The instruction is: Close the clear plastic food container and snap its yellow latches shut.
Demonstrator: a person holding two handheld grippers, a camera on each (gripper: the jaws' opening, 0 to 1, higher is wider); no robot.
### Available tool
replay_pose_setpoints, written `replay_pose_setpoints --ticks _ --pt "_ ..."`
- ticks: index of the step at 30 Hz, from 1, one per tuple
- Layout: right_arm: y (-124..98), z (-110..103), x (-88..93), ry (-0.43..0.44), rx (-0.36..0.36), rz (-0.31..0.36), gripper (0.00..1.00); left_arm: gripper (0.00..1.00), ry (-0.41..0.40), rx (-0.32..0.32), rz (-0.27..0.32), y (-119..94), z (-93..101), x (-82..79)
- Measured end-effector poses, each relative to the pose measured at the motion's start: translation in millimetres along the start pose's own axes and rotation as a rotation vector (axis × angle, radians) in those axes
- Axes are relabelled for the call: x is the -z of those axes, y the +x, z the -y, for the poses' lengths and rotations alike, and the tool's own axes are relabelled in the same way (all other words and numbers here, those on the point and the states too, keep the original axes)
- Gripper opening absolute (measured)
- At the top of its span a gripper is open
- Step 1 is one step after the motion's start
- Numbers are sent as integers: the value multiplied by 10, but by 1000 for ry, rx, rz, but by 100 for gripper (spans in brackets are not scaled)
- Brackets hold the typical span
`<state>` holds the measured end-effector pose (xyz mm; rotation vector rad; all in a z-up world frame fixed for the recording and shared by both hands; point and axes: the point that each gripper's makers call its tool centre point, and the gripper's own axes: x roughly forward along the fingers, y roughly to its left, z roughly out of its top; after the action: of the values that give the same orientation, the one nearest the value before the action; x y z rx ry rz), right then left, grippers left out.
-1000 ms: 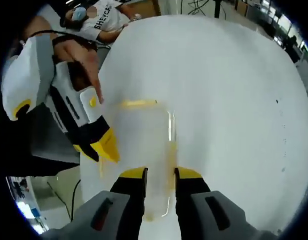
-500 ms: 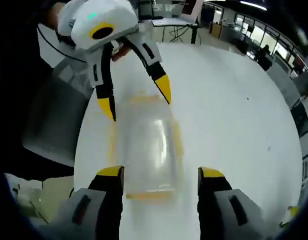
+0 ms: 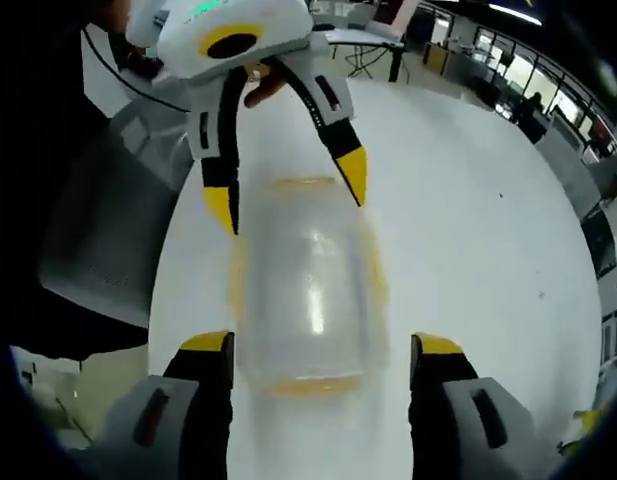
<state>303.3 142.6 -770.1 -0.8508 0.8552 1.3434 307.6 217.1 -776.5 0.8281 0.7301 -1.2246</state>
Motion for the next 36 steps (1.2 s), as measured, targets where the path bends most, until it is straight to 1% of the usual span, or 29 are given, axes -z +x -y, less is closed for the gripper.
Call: replay_pose_setpoints --ticks 3,5,8,10,11,12,13,14,15,17,29,32,36 --pt "35 -8 22 -7 -1 -17 72 66 21 1 -37 17 -46 58" --pt "56 -3 18 -8 1 -23 73 68 18 16 -43 24 -51 55" --pt "103 -17 50 -18 5 -49 74 69 30 37 -61 63 -34 56" --pt "150 -42 108 -32 2 -81 74 69 43 50 -76 103 -10 62" --pt "177 -65 137 -42 -3 -97 74 69 39 62 -90 112 11 77" --pt "192 -79 167 -52 -5 -114 73 69 38 60 -99 143 6 84" --pt "197 -9 191 -106 34 -136 71 70 30 66 -109 154 13 97" --pt "211 -49 177 -81 25 -125 71 70 29 64 -105 160 5 83" --pt "207 -47 173 -78 30 -128 71 69 25 70 -115 154 7 91" --pt "207 -71 174 -66 20 -130 70 69 50 81 -130 149 27 95" --pt "215 -70 166 -83 -7 -108 70 69 27 66 -148 137 35 113" --pt "229 -80 149 -85 -7 -106 70 69 25 72 -136 121 34 136" --pt "261 -99 92 -93 -15 -107 70 70 12 76 -96 87 43 186"
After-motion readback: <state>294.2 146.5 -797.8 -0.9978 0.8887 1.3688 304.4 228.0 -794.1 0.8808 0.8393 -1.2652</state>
